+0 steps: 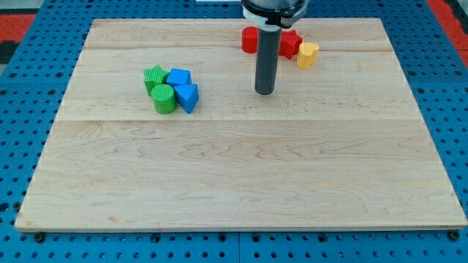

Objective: Point your arm to green circle

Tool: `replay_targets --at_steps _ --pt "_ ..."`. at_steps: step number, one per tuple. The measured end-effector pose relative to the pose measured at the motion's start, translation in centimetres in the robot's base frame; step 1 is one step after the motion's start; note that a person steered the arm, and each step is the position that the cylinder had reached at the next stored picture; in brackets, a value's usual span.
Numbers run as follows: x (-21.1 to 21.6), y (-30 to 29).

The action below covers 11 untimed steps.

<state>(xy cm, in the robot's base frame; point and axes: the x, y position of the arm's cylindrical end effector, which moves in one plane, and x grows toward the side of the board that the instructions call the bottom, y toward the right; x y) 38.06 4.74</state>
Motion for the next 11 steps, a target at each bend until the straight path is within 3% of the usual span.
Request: replay_targets --at_steps 3,4,5,6,7,8,9,11 --pt "1.0 1.0" --pt "8.0 -0.7" --pt "7.8 -14.2" --pt "3.7 -21.8" --pt "1.7 -20.8" --pt "2.6 -23.4" --pt "5.0 -22.0" --pt "5.0 -18.2"
